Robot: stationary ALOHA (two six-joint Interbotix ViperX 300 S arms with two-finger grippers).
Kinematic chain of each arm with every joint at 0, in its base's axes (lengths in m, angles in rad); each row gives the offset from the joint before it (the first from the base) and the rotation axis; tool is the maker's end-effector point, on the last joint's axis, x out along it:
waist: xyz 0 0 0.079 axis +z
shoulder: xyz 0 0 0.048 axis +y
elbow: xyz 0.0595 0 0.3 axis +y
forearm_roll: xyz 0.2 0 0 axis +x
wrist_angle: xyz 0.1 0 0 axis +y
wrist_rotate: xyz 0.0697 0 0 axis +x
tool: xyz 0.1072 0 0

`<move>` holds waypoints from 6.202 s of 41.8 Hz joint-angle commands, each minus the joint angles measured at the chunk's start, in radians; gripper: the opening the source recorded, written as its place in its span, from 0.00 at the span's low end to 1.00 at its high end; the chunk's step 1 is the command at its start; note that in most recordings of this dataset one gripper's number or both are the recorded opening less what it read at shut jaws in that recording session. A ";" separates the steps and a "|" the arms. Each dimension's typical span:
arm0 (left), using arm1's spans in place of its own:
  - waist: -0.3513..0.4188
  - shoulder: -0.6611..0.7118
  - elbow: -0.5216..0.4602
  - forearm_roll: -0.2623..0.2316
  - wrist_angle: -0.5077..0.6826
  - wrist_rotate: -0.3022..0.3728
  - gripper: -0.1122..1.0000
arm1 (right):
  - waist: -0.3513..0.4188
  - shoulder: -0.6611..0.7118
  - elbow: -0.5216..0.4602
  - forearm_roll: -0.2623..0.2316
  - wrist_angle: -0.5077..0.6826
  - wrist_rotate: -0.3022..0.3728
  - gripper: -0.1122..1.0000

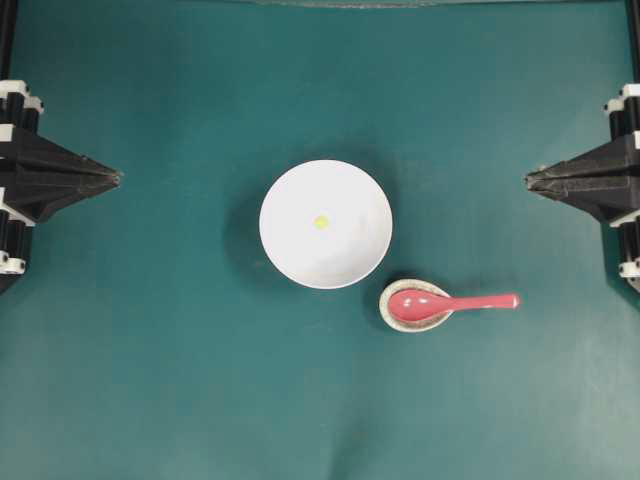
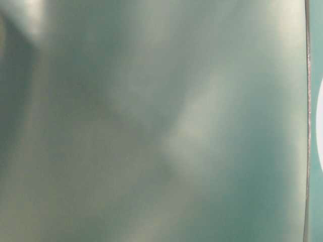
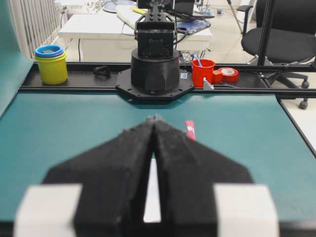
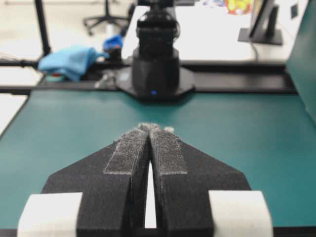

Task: Scoop the yellow hexagonal prism block from the bowl with a spoon using the right arm.
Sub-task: 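Move the right gripper toward the red spoon handle in the spoon rest, then close the right gripper on the red spoon handle, then lift the spoon with the right gripper and carry it over the white bowl, then lower the spoon into the bowl and push it under the yellow block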

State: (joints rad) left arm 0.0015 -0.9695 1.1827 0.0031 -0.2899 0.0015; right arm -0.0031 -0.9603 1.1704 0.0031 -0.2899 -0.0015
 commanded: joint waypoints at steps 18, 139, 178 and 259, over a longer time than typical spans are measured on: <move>0.002 -0.011 -0.026 0.020 -0.021 0.008 0.11 | 0.014 0.156 0.002 0.002 -0.034 0.017 0.44; 0.002 0.008 -0.017 0.020 0.040 0.014 0.11 | 0.492 1.172 0.164 0.423 -0.956 0.094 0.60; 0.002 0.009 -0.017 0.020 0.048 0.014 0.11 | 0.328 0.571 0.054 0.425 -0.325 -0.112 0.31; 0.000 0.009 -0.012 0.021 0.049 0.012 0.11 | -0.143 0.943 -0.653 0.267 0.782 -0.264 0.31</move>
State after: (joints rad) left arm 0.0015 -0.9695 1.1827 0.0215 -0.2362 0.0138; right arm -0.1457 -0.0077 0.5461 0.2684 0.5123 -0.2669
